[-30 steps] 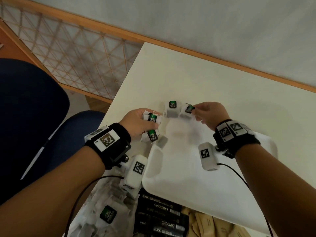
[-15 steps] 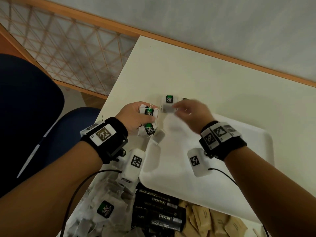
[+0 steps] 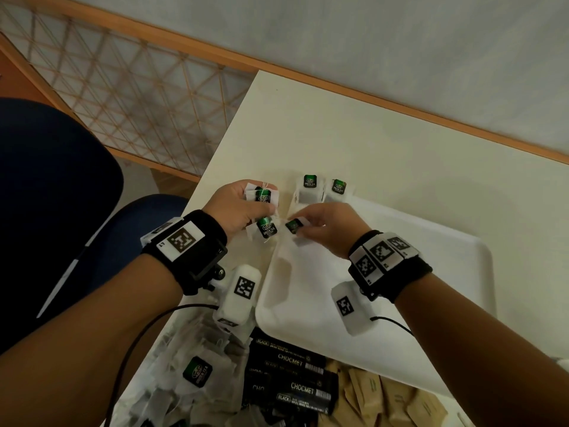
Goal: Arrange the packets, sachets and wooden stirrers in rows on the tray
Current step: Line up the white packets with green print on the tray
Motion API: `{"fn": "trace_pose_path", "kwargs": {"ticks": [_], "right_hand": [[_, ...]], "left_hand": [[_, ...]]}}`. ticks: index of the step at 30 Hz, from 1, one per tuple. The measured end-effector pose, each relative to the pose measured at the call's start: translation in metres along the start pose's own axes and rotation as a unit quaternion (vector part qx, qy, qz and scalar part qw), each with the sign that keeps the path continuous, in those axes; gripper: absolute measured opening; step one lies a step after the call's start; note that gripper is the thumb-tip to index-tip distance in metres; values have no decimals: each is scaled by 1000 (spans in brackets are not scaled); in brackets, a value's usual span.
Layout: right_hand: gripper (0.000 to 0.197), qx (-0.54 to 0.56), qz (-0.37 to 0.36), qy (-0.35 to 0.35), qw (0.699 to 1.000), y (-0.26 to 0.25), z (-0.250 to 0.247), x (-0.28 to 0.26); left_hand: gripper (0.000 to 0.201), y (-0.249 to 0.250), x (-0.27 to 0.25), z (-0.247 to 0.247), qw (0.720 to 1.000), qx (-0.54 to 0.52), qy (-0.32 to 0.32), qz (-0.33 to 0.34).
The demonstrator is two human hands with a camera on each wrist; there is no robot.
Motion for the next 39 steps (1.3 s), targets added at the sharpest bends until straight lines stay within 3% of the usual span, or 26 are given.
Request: {"fn": "trace_pose_path", "kwargs": {"ticks": [3, 9, 14, 20, 26, 30, 33, 39], "right_hand": [[16, 7, 13, 42, 999, 6, -14, -2], [23, -23, 24, 116, 993, 16, -30, 7], [20, 45, 60, 142, 987, 19, -33, 15], [18, 89, 33, 143, 985, 3, -34, 12], [12, 127, -35, 137, 982, -16, -45, -5], [19, 98, -60, 198, 974, -15, -58, -8], [18, 112, -35, 220, 968, -4, -62, -1], [13, 97, 16, 199, 975, 15, -57, 5]], "left_hand": [[29, 0, 1, -1, 1000, -15, -2, -9], [27, 7, 1, -2, 999, -50, -10, -6], [27, 6, 3, -11, 1000, -17, 4, -4], [23, 1, 2, -6, 997, 79, -1, 5], [38, 5, 4, 17, 989, 136, -55, 8], [36, 4, 4, 22, 984, 170, -48, 9], [37, 1, -1, 29, 956, 282, -73, 14], [57, -5, -1, 47, 862, 483, -156, 18]]}}
Point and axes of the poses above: each hand's wrist, its own x-axis towards the middle knuckle, its own z-axis out of the palm, y = z × x, the point moved 2 cm from there along x, towards the middle knuckle
